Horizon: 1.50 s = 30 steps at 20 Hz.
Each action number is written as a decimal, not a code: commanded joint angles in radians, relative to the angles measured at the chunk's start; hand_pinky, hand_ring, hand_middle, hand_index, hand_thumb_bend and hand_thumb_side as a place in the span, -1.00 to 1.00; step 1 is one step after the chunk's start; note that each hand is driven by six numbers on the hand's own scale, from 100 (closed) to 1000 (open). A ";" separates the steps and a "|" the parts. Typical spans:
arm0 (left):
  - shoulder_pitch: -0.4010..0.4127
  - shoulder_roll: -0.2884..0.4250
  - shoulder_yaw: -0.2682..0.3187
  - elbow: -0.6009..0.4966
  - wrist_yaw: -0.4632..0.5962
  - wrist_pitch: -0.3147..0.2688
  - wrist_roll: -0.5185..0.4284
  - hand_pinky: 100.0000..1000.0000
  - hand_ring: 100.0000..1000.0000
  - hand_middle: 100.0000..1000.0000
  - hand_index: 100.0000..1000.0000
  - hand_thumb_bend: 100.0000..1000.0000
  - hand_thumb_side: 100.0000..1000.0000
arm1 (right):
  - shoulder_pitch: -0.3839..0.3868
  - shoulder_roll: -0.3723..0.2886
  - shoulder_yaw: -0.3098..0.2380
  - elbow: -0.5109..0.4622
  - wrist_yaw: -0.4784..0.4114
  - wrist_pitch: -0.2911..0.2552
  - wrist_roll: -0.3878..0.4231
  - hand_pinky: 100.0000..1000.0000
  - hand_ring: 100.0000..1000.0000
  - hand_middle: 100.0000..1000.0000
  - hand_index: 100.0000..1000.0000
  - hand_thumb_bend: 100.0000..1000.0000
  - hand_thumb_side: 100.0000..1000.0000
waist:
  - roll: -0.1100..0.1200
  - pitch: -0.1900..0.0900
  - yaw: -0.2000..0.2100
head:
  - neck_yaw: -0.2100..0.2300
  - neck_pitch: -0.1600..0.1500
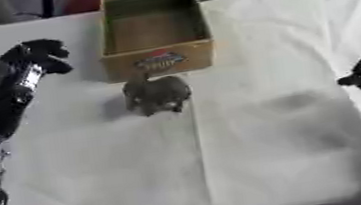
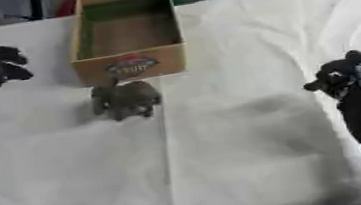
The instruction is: Pick up objects on the table and place them in the box.
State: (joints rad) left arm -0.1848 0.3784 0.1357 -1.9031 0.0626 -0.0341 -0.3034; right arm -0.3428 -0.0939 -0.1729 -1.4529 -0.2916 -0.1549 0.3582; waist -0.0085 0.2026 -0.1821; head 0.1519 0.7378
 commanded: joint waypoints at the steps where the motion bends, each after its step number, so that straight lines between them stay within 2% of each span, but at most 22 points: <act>1: -0.010 0.020 0.006 -0.013 -0.008 -0.010 -0.013 0.39 0.18 0.23 0.50 -1.00 0.26 | -0.010 -0.023 -0.004 -0.019 -0.005 0.001 0.001 0.12 -0.17 -0.13 0.08 -1.00 0.45 | 0.002 -0.012 0.001 | 0.000 -0.006; 6: -0.017 0.026 0.005 -0.010 -0.017 -0.007 -0.014 0.39 0.19 0.23 0.50 -1.00 0.23 | -0.010 -0.023 -0.004 -0.018 -0.005 0.001 0.002 0.12 -0.17 -0.13 0.08 -1.00 0.45 | 0.002 -0.013 0.001 | -0.001 -0.006; 12: -0.060 0.066 -0.022 -0.017 -0.092 -0.017 -0.009 0.41 0.27 0.31 0.53 -1.00 0.02 | -0.009 -0.022 -0.002 -0.017 -0.003 0.002 0.005 0.12 -0.17 -0.13 0.08 -1.00 0.45 | 0.003 -0.016 -0.002 | 0.000 -0.008; 13: -0.072 0.078 -0.031 -0.018 -0.120 -0.022 -0.011 0.41 0.28 0.32 0.54 -0.90 0.02 | -0.009 -0.022 -0.001 -0.017 -0.003 0.002 0.005 0.12 -0.17 -0.13 0.08 -1.00 0.45 | 0.003 -0.016 -0.003 | 0.000 -0.008; 15: -0.097 0.101 -0.053 -0.016 -0.184 -0.036 -0.022 0.42 0.29 0.35 0.57 -0.76 -0.01 | -0.009 -0.022 0.000 -0.016 -0.001 0.003 0.007 0.12 -0.17 -0.13 0.08 -1.00 0.46 | 0.003 -0.017 -0.005 | 0.001 -0.009; 19: -0.165 0.146 -0.120 0.013 -0.315 -0.061 -0.075 0.43 0.33 0.40 0.61 -0.66 -0.06 | -0.010 -0.020 0.004 -0.015 0.000 0.004 0.011 0.12 -0.17 -0.13 0.08 -1.00 0.46 | 0.005 -0.017 -0.013 | 0.005 -0.011; 26: -0.278 0.165 -0.229 0.101 -0.462 -0.113 -0.144 0.42 0.32 0.38 0.60 -0.68 -0.27 | -0.010 -0.017 0.008 -0.014 0.002 0.006 0.017 0.12 -0.17 -0.13 0.08 -1.00 0.46 | 0.005 -0.017 -0.027 | 0.009 -0.014; 30: -0.319 0.162 -0.273 0.156 -0.500 -0.140 -0.168 0.41 0.31 0.37 0.60 -0.66 -0.29 | -0.008 -0.017 0.009 -0.013 0.003 0.007 0.018 0.12 -0.17 -0.13 0.08 -1.00 0.47 | 0.007 -0.017 -0.031 | 0.012 -0.013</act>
State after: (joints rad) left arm -0.4853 0.5144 -0.1295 -1.7516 -0.4242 -0.1649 -0.4641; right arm -0.3424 -0.0939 -0.1658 -1.4520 -0.2907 -0.1465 0.3724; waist -0.0022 0.2021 -0.2121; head 0.1613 0.7337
